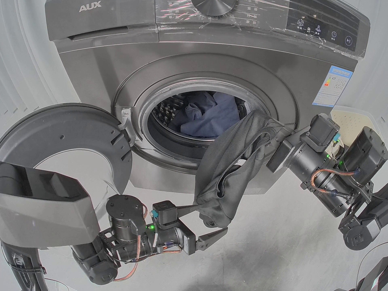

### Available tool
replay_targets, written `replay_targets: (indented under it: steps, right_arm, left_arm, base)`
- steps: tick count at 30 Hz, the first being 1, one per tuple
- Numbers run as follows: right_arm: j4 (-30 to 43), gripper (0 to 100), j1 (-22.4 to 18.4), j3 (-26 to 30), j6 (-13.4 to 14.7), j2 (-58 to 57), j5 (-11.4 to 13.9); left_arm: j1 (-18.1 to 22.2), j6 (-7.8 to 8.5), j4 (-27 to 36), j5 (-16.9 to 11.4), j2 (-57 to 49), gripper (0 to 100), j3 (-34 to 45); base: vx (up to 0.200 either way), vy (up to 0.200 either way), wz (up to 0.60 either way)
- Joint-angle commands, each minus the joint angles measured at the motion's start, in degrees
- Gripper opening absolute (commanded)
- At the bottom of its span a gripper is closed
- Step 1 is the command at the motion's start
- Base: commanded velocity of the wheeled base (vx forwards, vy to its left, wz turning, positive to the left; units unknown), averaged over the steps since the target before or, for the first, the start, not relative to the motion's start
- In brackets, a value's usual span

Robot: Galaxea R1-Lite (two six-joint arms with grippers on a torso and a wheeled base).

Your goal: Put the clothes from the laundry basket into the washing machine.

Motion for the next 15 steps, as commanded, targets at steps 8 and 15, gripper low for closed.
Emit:
replay_targets:
  steps: [8,15]
  right_arm:
    - [-0.06,0,2.07,-0.16,1.20,-0.17,0.03]
    - [-0.06,0,2.07,-0.16,1.20,-0.25,0.03]
  left_arm:
    - [2.16,0.36,0.12,3.13,12.20,100,-12.72]
    - [3.48,0.54,0.12,4.36,14.66,100,-16.41]
  base:
    - [0.000,0.000,0.00]
    - [0.000,0.000,0.00]
